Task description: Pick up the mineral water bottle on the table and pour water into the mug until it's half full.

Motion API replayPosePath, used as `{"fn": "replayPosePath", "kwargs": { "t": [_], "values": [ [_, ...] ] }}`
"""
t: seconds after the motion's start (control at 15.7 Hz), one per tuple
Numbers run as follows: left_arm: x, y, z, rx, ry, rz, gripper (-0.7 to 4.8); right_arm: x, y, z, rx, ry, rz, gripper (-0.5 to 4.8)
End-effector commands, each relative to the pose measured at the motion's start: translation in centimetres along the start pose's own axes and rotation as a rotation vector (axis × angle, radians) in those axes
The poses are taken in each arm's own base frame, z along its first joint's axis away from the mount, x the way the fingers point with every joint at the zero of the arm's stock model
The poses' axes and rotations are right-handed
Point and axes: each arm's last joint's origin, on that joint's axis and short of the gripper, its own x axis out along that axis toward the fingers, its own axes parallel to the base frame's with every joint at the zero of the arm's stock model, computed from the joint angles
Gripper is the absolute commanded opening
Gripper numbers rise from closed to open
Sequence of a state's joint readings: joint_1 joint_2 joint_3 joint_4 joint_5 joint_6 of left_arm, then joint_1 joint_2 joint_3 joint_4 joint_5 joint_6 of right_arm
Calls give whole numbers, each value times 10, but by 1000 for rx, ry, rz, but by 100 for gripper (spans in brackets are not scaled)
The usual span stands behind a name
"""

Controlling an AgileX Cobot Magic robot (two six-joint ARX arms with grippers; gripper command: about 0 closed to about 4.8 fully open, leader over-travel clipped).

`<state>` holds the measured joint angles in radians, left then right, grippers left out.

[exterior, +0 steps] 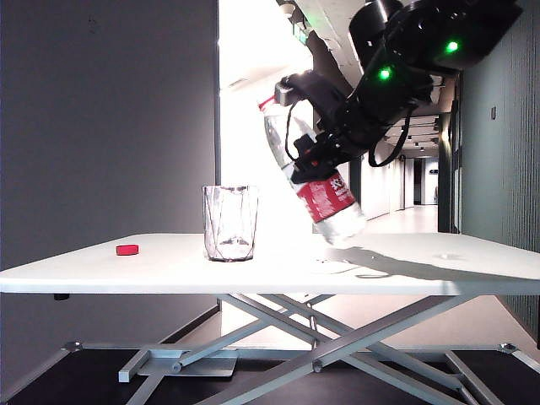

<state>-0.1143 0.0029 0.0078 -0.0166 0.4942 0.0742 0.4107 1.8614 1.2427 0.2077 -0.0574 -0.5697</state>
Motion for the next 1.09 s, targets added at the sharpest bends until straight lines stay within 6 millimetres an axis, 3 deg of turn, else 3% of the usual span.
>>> {"fn": "replayPosePath", "kwargs": {
  "t": [0.06,1.09],
  "values": [
    [0,0,2,9,-10,-3,-4,-6,-8,10,-80,13,-114,210],
    [0,0,2,9,-9,-3,-4,2,8,7,-345,132,-145,210]
  ]
}}
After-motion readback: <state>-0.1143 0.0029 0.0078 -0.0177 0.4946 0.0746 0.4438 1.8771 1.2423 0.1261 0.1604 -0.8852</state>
